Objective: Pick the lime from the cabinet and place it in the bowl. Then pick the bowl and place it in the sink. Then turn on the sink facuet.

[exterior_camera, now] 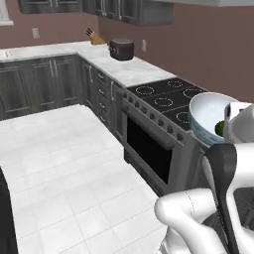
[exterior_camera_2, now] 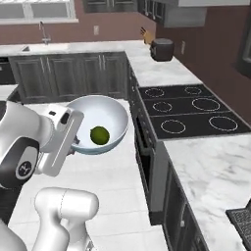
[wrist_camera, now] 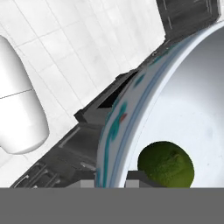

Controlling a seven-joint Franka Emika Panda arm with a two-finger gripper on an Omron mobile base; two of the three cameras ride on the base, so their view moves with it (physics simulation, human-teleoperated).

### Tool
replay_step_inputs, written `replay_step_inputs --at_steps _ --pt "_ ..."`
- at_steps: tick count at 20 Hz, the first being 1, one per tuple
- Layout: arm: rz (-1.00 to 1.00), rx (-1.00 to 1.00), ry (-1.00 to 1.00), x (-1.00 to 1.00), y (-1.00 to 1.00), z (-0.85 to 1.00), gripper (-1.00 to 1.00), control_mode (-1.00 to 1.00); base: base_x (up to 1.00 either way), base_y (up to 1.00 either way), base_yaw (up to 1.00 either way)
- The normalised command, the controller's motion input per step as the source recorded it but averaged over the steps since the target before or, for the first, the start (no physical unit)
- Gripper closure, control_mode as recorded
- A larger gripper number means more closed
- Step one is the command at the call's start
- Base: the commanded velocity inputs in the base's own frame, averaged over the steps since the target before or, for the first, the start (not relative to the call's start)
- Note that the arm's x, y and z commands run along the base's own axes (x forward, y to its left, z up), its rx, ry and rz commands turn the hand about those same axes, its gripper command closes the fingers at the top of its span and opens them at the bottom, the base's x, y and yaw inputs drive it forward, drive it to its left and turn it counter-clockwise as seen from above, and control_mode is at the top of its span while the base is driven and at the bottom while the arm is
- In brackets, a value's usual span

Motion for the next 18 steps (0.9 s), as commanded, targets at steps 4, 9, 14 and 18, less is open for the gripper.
replay_step_inputs --at_steps 4,9,14,18 --pt "0.0 0.0 0.0 0.0 0.0 0.0 1.0 1.0 0.65 0.23 0.55" --pt "0.0 0.0 0.0 0.0 0.0 0.0 1.0 1.0 0.99 0.17 0.47" --pt "0.0 0.0 0.0 0.0 0.0 0.0 1.0 1.0 1.0 0.32 0.33" --pt "0.0 0.0 0.0 0.0 0.0 0.0 1.0 1.0 1.0 0.27 0.22"
